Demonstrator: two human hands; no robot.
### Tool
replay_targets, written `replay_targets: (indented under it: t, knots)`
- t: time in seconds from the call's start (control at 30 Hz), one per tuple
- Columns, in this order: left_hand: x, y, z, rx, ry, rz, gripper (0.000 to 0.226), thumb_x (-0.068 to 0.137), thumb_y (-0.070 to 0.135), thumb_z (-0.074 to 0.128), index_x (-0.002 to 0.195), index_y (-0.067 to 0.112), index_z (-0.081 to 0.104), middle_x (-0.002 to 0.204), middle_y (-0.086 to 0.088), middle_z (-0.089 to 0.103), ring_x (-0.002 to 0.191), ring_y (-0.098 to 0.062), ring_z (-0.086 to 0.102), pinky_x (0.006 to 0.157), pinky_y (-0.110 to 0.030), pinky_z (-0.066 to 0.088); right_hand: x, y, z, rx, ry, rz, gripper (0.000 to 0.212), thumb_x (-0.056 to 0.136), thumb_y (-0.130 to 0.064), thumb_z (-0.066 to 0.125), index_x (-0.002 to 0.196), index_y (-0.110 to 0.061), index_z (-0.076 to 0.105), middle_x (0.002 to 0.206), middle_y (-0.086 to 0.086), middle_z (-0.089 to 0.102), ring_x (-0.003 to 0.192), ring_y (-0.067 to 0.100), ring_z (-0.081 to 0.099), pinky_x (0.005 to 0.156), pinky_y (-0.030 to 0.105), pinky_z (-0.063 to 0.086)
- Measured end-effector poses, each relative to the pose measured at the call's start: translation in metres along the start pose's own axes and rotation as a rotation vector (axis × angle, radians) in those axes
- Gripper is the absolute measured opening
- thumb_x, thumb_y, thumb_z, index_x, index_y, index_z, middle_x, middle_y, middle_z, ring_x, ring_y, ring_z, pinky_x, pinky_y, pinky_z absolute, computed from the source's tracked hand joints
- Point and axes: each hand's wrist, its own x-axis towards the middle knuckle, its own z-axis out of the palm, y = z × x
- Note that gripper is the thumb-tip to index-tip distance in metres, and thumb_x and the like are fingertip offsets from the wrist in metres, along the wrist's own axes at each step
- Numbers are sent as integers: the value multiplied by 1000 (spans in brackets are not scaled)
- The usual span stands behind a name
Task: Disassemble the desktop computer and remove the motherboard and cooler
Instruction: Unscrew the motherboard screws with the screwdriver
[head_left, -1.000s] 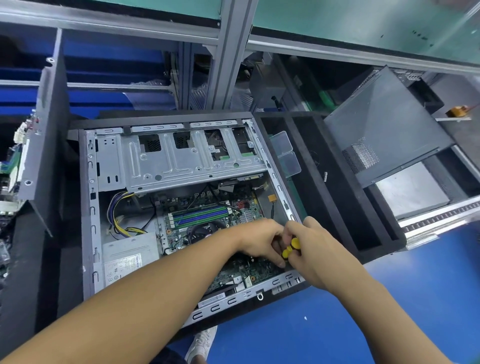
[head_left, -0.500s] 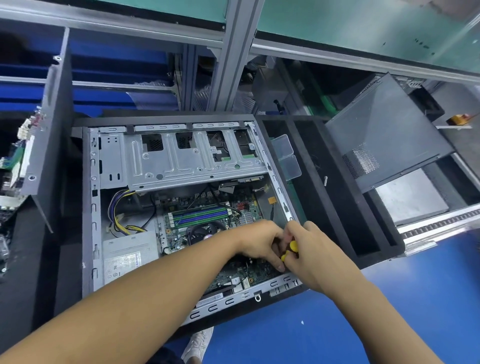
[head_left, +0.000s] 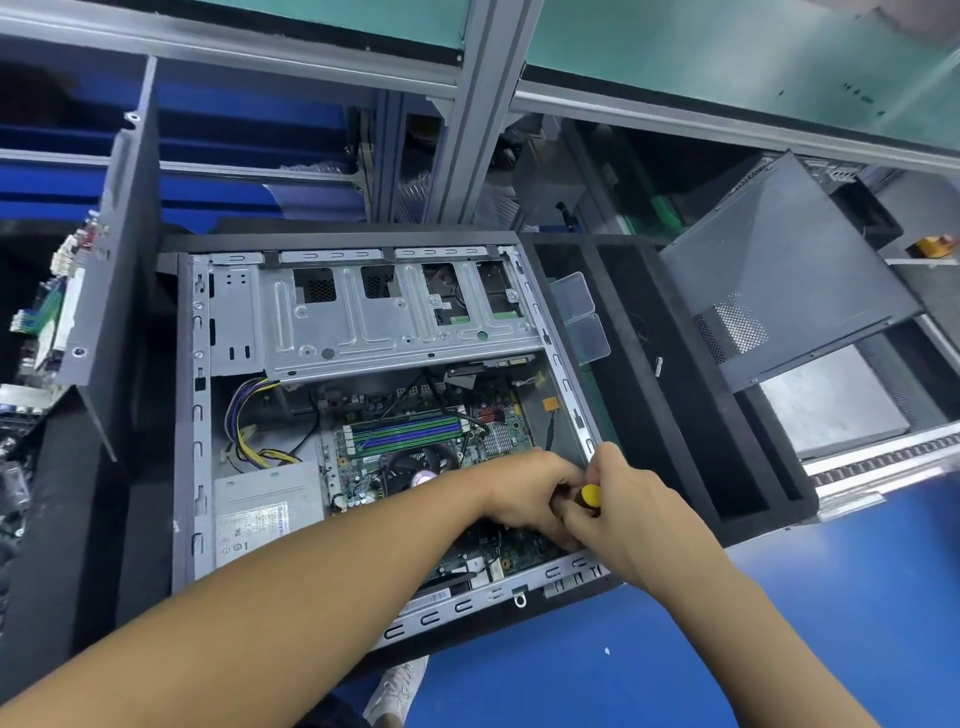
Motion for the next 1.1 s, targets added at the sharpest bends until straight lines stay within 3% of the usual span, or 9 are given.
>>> replay_targets:
  t: [0.07, 0.2, 0.3, 0.43, 0.6, 0.77, 0.9, 0.97, 1.1]
  knots:
    - [1, 1, 3, 6, 17, 13, 36, 69, 30, 87, 95, 20, 63, 81, 11, 63, 78, -15, 60, 71, -35, 52, 0, -1, 3, -31, 27, -1, 34, 95, -51, 51, 93, -22, 32, 73, -4, 51, 64, 24, 52, 51, 33, 37]
    - [2, -4, -3, 21, -11, 7, 42, 66, 31, 90, 96, 22, 62, 89, 7, 68, 82, -12, 63, 73, -29, 52, 0, 0, 3, 0, 52, -20, 24, 97, -41, 49, 93, -25, 32, 72, -4, 48, 59, 21, 48, 49, 33, 33]
    - [-1, -14, -15, 103, -45, -16, 27, 77, 9, 79, 91, 25, 62, 83, 11, 66, 74, -5, 61, 68, -21, 48, 1, 3, -4, 55, 87, -20, 23, 94, -39, 53, 91, -26, 35, 71, -3, 51, 57, 17, 47, 47, 32, 33]
    - [-1, -22, -18, 186, -86, -43, 33, 80, -3, 65, 103, 20, 69, 93, 6, 70, 83, -9, 64, 78, -26, 53, 1, 8, -17, 151, 129, -17, 22, 93, -37, 55, 86, -26, 37, 67, 1, 55, 58, 23, 50, 52, 36, 43]
    - [2, -29, -15, 249, -159, -29, 43, 79, 14, 78, 119, 24, 66, 104, 6, 66, 85, -10, 60, 68, -20, 44, -1, 12, -32, 299, 160, -35, 21, 90, -33, 58, 82, -25, 40, 59, 2, 55, 54, 24, 45, 55, 39, 46]
    - [3, -31, -14, 231, -161, -39, 28, 73, 37, 85, 87, 26, 64, 76, 19, 66, 66, 5, 56, 58, -17, 38, 2, 16, -41, 404, 222, -62, 18, 89, -30, 61, 81, -24, 45, 53, -1, 48, 48, 12, 36, 51, 33, 39]
    - [1, -30, -13, 168, -89, -35, 21, 79, 34, 82, 93, 21, 73, 79, 11, 75, 63, 12, 60, 58, -5, 35, 2, 18, -45, 438, 250, -64, 19, 86, -32, 60, 79, -23, 46, 51, -3, 48, 48, 11, 37, 52, 33, 40]
    - [0, -26, -13, 120, -65, -26, 15, 80, 35, 80, 87, 23, 74, 70, 13, 73, 61, 8, 64, 56, -6, 39, 3, 19, -46, 442, 256, -65, 19, 86, -31, 61, 79, -23, 46, 52, -3, 49, 48, 11, 37, 51, 32, 39]
    - [-2, -22, -14, 61, -45, -50, 11, 84, 33, 77, 88, 23, 76, 67, 14, 72, 61, 0, 67, 64, -30, 56, 3, 22, -45, 464, 270, -66, 19, 86, -30, 60, 79, -22, 45, 52, -2, 47, 48, 11, 36, 50, 31, 37]
